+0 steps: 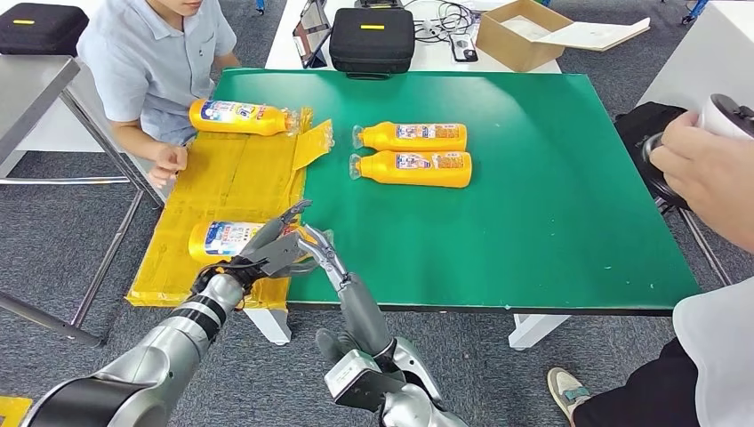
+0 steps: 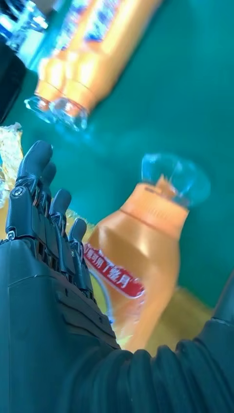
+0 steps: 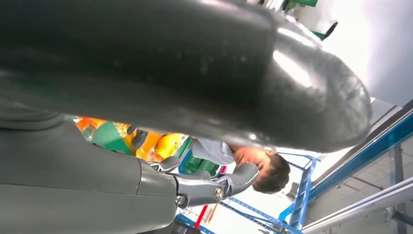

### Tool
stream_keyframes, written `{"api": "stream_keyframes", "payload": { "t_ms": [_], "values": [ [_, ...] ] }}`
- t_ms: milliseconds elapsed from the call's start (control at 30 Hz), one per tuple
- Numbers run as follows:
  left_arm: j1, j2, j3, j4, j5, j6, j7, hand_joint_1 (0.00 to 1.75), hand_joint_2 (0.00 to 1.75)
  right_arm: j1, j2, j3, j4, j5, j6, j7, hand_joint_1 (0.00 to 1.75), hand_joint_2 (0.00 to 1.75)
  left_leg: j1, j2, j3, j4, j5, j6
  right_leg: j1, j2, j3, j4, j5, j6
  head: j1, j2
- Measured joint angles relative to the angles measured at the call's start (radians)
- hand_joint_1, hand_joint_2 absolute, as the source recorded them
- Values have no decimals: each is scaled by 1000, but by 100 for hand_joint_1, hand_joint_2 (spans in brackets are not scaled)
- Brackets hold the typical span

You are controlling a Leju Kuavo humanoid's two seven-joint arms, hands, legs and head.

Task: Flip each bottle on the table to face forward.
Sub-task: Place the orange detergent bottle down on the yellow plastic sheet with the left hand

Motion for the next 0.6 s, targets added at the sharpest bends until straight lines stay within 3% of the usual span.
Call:
{"api": "stream_keyframes", "payload": {
  "t_ms": [300, 600],
  "values": [
    [84, -33, 101, -137, 274, 20, -13, 0, 175, 6, -15, 13, -20, 2, -33, 0, 0, 0, 0, 0, -3, 0, 0, 0, 0, 0, -3, 0, 0, 0, 0, 0],
    [116, -43, 111, -230, 415, 19, 2, 0, 175, 5, -30, 50, -53, 9, -41, 0, 0, 0, 0, 0, -4, 0, 0, 0, 0, 0, -4, 0, 0, 0, 0, 0]
  ]
}}
